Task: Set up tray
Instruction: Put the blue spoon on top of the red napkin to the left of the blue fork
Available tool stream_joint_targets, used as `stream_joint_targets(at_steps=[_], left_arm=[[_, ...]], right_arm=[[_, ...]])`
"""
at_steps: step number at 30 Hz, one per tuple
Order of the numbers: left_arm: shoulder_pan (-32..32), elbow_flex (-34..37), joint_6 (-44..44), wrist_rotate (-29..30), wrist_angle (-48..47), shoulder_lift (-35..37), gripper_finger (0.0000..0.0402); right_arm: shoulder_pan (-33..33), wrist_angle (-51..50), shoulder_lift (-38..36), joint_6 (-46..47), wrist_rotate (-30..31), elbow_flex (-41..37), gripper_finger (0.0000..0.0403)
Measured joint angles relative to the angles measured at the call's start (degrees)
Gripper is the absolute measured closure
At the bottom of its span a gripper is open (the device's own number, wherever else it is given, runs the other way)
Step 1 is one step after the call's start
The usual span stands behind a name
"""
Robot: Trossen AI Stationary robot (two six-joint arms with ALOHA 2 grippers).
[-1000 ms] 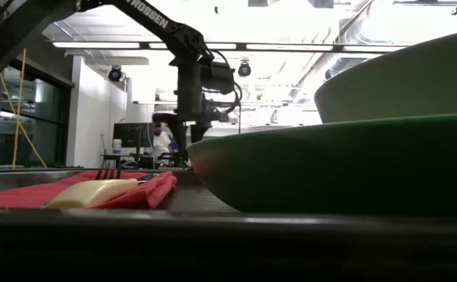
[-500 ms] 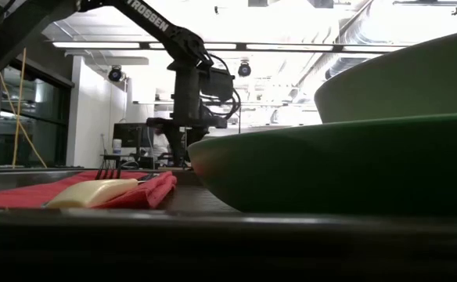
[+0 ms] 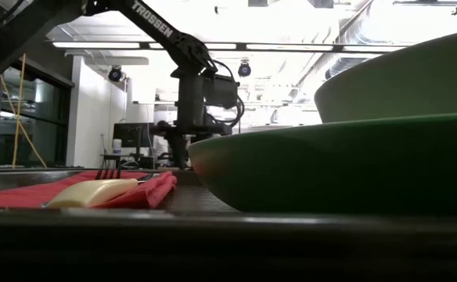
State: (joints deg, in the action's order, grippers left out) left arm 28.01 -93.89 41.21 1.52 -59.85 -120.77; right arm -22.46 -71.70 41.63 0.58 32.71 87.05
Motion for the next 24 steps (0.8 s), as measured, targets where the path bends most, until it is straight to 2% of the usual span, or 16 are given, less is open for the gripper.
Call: stream_joint_targets(at_steps=[13,21,24], left_arm=[[-0.2,-0.1,2.1,-0.1,1.2,-0.4,0.0229],[0.2,-0.2,0.6,-7.1,2.9,-3.3,0.0229],[0.1,-0.2,0.9,-5.7,3.9,-3.3,0.0229]], right_arm=[[0.0,0.0,0.0,0.0,-0.2,0.0,0.0403],[0.0,0.0,0.0,0.0,-0.2,0.0,0.0403],[0.0,0.0,0.0,0.0,-0.5,0.0,0.0403]])
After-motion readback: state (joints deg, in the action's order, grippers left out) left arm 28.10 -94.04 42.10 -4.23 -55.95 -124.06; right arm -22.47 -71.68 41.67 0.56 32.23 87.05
